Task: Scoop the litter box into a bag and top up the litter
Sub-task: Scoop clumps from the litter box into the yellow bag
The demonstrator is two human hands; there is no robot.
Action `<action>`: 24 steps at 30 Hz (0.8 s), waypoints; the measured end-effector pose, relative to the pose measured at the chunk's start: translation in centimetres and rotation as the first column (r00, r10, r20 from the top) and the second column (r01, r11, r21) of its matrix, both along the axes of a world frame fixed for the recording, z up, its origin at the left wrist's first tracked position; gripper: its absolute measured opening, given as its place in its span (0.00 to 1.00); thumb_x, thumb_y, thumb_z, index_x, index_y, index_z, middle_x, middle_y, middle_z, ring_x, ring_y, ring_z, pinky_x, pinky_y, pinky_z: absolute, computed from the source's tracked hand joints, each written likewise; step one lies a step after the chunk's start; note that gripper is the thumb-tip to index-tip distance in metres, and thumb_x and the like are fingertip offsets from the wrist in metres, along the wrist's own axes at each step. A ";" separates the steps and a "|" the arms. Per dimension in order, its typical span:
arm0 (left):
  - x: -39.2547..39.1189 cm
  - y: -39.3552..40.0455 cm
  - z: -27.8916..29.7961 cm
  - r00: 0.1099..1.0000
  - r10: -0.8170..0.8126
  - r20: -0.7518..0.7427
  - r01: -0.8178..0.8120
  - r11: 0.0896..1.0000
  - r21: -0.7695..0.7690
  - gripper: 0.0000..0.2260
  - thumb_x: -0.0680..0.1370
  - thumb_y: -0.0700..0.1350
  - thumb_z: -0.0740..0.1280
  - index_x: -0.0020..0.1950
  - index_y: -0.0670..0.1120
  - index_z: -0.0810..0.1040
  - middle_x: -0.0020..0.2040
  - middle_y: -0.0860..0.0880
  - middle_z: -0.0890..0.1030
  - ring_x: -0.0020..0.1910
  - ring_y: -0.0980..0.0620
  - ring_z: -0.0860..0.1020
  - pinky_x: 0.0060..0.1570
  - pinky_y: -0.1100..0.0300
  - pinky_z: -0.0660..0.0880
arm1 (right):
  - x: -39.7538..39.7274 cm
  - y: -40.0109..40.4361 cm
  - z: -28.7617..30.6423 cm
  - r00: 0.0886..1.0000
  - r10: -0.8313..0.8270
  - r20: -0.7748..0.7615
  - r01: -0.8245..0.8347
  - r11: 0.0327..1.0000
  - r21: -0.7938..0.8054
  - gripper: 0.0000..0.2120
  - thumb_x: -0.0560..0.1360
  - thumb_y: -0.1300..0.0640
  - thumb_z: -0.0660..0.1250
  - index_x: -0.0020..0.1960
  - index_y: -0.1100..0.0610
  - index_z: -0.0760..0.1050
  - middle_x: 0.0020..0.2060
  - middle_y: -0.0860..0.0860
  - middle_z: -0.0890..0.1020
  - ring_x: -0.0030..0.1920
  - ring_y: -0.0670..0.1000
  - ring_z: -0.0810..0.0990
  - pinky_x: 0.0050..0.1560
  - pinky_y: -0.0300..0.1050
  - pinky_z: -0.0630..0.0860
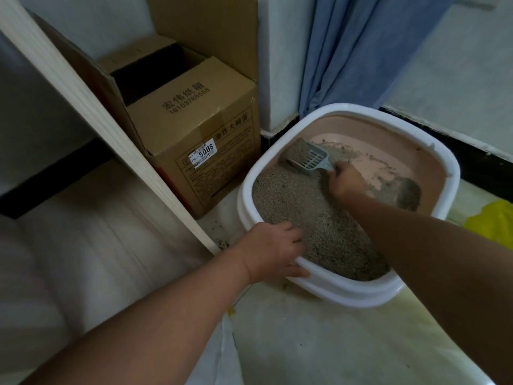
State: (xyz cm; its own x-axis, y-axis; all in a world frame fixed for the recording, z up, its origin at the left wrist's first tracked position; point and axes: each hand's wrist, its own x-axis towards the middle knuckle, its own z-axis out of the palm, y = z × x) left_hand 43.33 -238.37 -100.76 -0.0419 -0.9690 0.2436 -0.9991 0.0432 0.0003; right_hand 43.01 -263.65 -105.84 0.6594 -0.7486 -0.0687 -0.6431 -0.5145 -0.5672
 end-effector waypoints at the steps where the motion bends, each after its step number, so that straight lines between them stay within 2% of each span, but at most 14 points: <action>1: 0.0 0.0 0.0 1.000 -0.001 0.001 0.001 1.000 0.006 0.17 0.69 0.60 0.74 0.36 0.47 0.78 0.38 0.50 0.78 0.37 0.50 0.76 0.27 0.62 0.67 | -0.2 0.1 -0.1 1.000 0.003 0.022 -0.003 1.000 0.007 0.13 0.81 0.53 0.59 0.61 0.55 0.77 0.50 0.55 0.82 0.44 0.54 0.77 0.46 0.45 0.71; 6: -0.1 0.0 0.3 1.000 0.011 -0.012 -0.009 0.995 0.101 0.16 0.72 0.60 0.71 0.39 0.47 0.80 0.40 0.50 0.78 0.40 0.49 0.76 0.28 0.59 0.71 | -1.7 0.9 1.0 0.997 0.043 0.058 -0.041 0.999 -0.028 0.13 0.80 0.54 0.58 0.58 0.55 0.78 0.42 0.53 0.80 0.42 0.56 0.78 0.42 0.45 0.72; 10: -1.0 -0.2 1.8 0.992 0.108 0.059 -0.122 0.938 0.323 0.20 0.79 0.61 0.60 0.52 0.47 0.80 0.52 0.50 0.77 0.53 0.50 0.74 0.41 0.55 0.69 | -3.9 1.3 2.2 0.996 0.054 0.070 -0.053 0.998 -0.020 0.11 0.80 0.55 0.58 0.56 0.55 0.78 0.38 0.51 0.78 0.38 0.53 0.76 0.38 0.43 0.70; 12: -1.4 -0.4 2.6 0.985 0.147 0.086 -0.169 0.902 0.398 0.21 0.79 0.62 0.58 0.55 0.47 0.79 0.55 0.50 0.76 0.56 0.51 0.72 0.43 0.55 0.70 | -5.1 1.3 2.9 0.996 0.063 0.070 -0.061 0.998 -0.022 0.11 0.80 0.56 0.59 0.56 0.55 0.78 0.38 0.51 0.78 0.36 0.51 0.75 0.36 0.42 0.68; 14: -1.7 -0.5 3.1 0.981 0.159 0.113 -0.193 0.883 0.428 0.21 0.79 0.63 0.59 0.55 0.47 0.79 0.54 0.50 0.76 0.54 0.51 0.73 0.42 0.55 0.70 | -6.5 1.2 3.6 0.992 0.097 0.079 -0.095 0.995 -0.027 0.11 0.80 0.56 0.59 0.57 0.55 0.78 0.38 0.50 0.78 0.34 0.49 0.74 0.34 0.41 0.66; 17: -2.2 -0.9 4.0 0.978 0.151 0.145 -0.203 0.857 0.473 0.21 0.78 0.63 0.60 0.53 0.47 0.80 0.51 0.50 0.77 0.51 0.50 0.75 0.39 0.57 0.63 | -8.7 1.3 4.7 0.988 0.137 0.075 -0.134 0.990 -0.050 0.12 0.80 0.56 0.59 0.59 0.56 0.78 0.40 0.51 0.80 0.34 0.50 0.75 0.33 0.42 0.67; 19: -2.4 -1.3 4.7 0.977 0.141 0.160 -0.204 0.835 0.510 0.21 0.78 0.63 0.60 0.51 0.46 0.81 0.48 0.49 0.77 0.48 0.49 0.75 0.38 0.56 0.64 | -10.2 1.2 5.3 0.986 0.147 0.073 -0.142 0.987 -0.069 0.13 0.80 0.55 0.59 0.61 0.55 0.78 0.42 0.52 0.81 0.37 0.51 0.76 0.35 0.42 0.68; 22: -2.5 -2.2 5.6 0.975 0.121 0.186 -0.208 0.794 0.571 0.22 0.78 0.63 0.61 0.46 0.45 0.80 0.45 0.48 0.78 0.40 0.50 0.74 0.36 0.56 0.65 | -12.2 1.2 6.3 0.981 0.187 0.058 -0.182 0.979 -0.092 0.11 0.80 0.55 0.60 0.58 0.55 0.78 0.38 0.51 0.80 0.36 0.52 0.77 0.33 0.43 0.67; 24: -2.6 -2.7 6.2 0.973 0.110 0.204 -0.212 0.776 0.593 0.21 0.77 0.63 0.63 0.42 0.45 0.78 0.42 0.47 0.79 0.37 0.50 0.73 0.36 0.56 0.67 | -13.6 1.2 7.0 0.978 0.201 0.045 -0.196 0.976 -0.098 0.11 0.80 0.54 0.60 0.58 0.54 0.78 0.40 0.51 0.80 0.40 0.54 0.78 0.37 0.43 0.69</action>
